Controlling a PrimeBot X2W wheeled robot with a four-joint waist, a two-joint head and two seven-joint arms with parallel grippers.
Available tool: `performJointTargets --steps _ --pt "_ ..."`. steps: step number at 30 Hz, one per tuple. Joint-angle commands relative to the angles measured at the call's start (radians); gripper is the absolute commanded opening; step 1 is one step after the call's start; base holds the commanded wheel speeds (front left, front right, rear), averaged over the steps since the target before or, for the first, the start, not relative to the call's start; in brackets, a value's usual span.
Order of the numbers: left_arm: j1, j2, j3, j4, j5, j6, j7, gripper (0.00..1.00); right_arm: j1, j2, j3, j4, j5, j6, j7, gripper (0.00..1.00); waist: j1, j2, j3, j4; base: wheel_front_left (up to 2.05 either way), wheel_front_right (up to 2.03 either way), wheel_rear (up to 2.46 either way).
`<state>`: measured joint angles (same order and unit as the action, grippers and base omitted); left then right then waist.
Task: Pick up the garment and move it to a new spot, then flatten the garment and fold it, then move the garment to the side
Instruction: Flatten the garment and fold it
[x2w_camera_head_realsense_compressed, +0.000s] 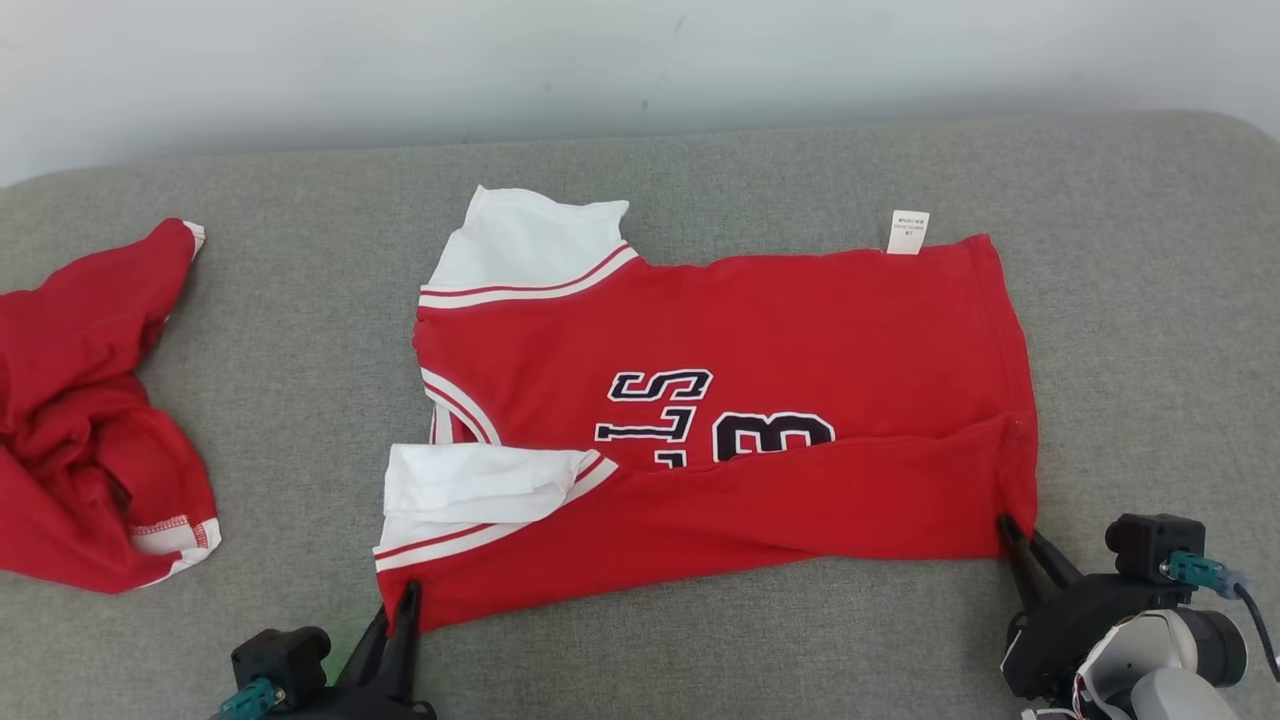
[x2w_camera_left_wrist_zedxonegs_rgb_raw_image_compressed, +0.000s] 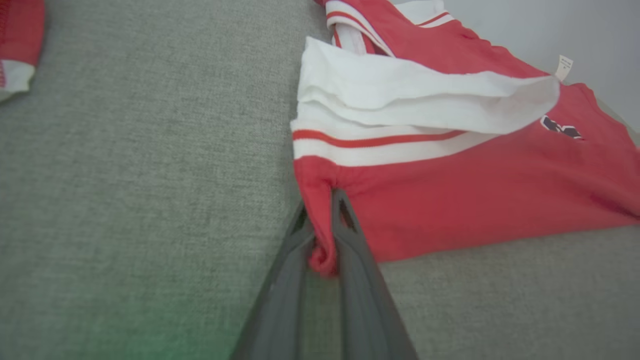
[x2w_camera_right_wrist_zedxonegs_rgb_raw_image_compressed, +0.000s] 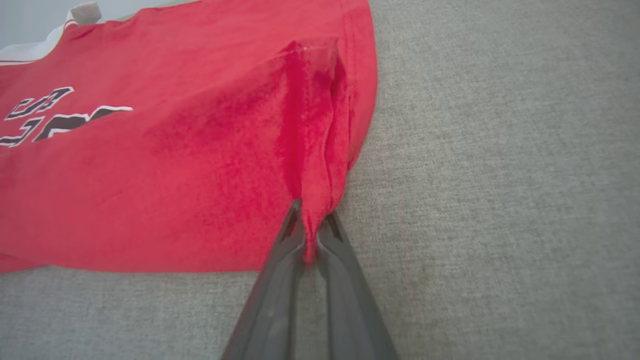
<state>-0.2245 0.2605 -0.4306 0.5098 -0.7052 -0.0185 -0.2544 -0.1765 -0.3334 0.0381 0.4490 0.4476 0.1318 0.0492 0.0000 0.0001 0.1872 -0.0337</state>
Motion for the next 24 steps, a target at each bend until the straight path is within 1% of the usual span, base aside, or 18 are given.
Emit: performJointTargets --steps 1,7,13,16,24 --pt "0.002 0.001 0.002 0.01 0.012 -0.003 -0.005 0.0 -0.004 -0.006 0.01 0.016 0.008 -0.003 -0.01 0.0 0.0 -0.0001 -0.015 0.006 0.0 0.0 0.0" --pt "0.046 0.011 0.011 -0.022 0.008 0.009 -0.008 0.0 0.044 -0.012 0.003 0.013 0.036 -0.003 -0.042 0.0 0.0 -0.0001 -0.06 0.02 0.0 0.0 0.0" --pt "0.144 0.029 0.02 -0.093 -0.008 0.037 -0.008 0.0 0.146 -0.003 -0.025 -0.062 0.052 -0.003 -0.033 0.0 0.0 -0.0001 -0.094 0.024 0.0 0.0 0.0" --pt "0.186 0.036 0.012 -0.125 -0.005 0.048 0.004 0.0 0.211 0.003 -0.051 -0.113 0.043 -0.003 -0.017 0.0 0.0 -0.0001 -0.097 0.03 0.0 0.0 0.0" --pt "0.233 0.041 -0.001 -0.174 -0.01 0.064 0.028 0.0 0.288 0.034 -0.091 -0.206 0.006 -0.003 0.041 0.0 0.0 -0.0001 -0.091 0.022 0.0 0.0 0.0"
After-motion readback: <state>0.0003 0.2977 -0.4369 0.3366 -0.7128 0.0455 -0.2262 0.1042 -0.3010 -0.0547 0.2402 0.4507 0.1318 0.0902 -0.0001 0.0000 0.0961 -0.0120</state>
